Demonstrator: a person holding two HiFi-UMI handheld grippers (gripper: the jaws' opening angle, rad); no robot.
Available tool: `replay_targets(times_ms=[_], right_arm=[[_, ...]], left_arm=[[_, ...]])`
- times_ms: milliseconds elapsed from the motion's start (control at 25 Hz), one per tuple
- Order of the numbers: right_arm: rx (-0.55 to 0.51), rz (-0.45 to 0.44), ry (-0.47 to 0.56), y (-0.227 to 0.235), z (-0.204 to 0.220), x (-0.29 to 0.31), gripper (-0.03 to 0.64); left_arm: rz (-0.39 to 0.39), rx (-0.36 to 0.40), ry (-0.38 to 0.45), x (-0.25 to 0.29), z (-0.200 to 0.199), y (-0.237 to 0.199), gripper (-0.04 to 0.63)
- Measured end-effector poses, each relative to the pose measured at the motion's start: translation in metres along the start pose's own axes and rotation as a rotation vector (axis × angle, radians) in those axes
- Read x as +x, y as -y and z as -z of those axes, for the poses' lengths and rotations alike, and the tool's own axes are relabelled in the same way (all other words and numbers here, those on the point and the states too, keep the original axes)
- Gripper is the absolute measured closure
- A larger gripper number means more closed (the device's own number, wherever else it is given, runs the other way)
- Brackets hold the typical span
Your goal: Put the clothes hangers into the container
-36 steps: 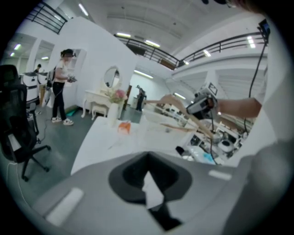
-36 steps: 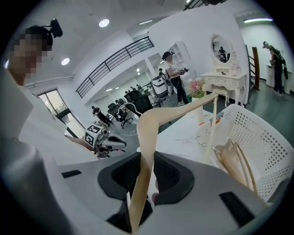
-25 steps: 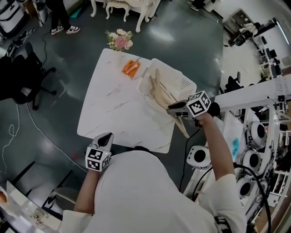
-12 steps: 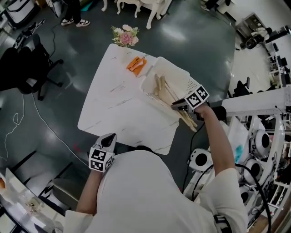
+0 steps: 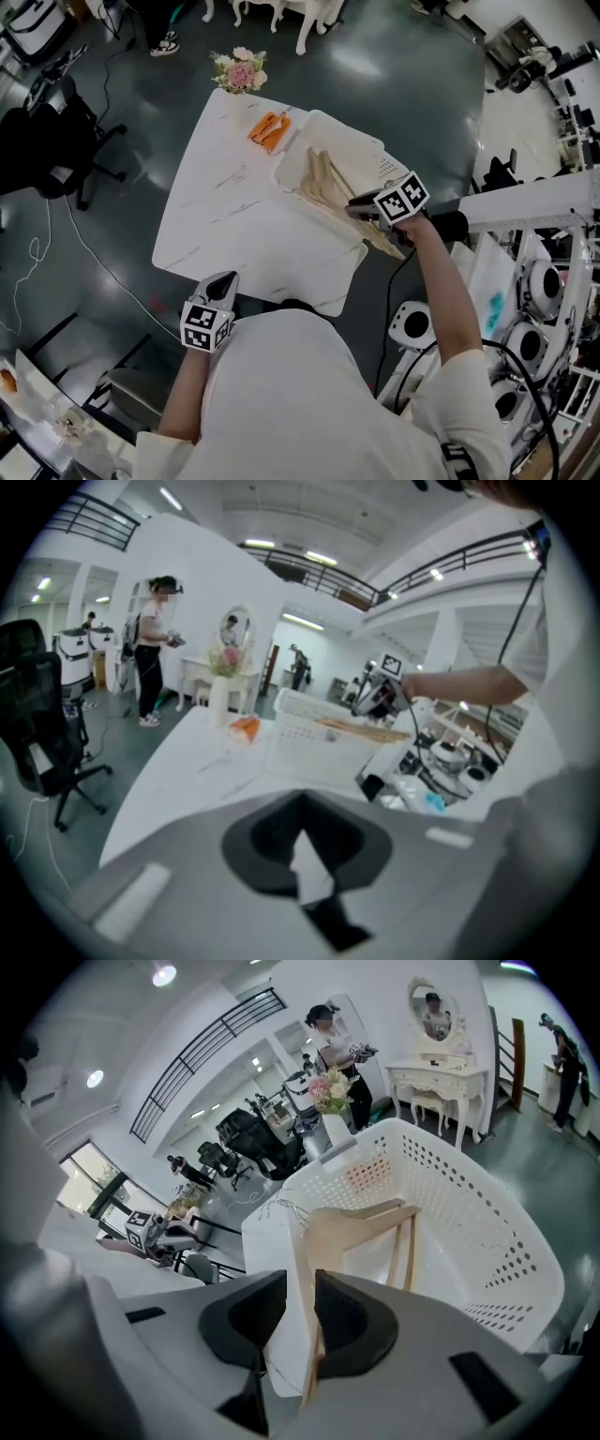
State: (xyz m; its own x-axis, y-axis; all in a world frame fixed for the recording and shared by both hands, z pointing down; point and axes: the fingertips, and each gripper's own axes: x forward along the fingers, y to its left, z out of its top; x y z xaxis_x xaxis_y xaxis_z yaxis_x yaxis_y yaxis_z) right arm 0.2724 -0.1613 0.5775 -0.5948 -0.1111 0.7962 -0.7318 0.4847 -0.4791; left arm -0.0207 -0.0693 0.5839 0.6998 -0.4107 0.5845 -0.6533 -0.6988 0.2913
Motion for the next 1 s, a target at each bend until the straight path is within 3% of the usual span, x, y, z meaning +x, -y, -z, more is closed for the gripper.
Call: replay_targets(times_ms=[400,560,840,1000], right_arm=[[-0.031,0.091,0.228,-0.041,0.008,-0.035,0.549],[0.001,0.074,0.366,-0.082,0.014,-0.033,0.572],[0.072,0.11,0.624,-0.159,0.031,-0.007,0.606],[0.161,0.124,0.739,-0.204,0.044,0.001,0.609]], left_arm=[[0.008,0.007,0.016,0.014,-0.008,0.026,0.595],[0.019,0.011,0.04,0.012,-0.018,0.035,0.596],[0.127,0.054,0.102,-0.01,-0.045,0.055,0.597],[0.195,0.104,0.093,-0.034,-0.041,0.067,0.597]])
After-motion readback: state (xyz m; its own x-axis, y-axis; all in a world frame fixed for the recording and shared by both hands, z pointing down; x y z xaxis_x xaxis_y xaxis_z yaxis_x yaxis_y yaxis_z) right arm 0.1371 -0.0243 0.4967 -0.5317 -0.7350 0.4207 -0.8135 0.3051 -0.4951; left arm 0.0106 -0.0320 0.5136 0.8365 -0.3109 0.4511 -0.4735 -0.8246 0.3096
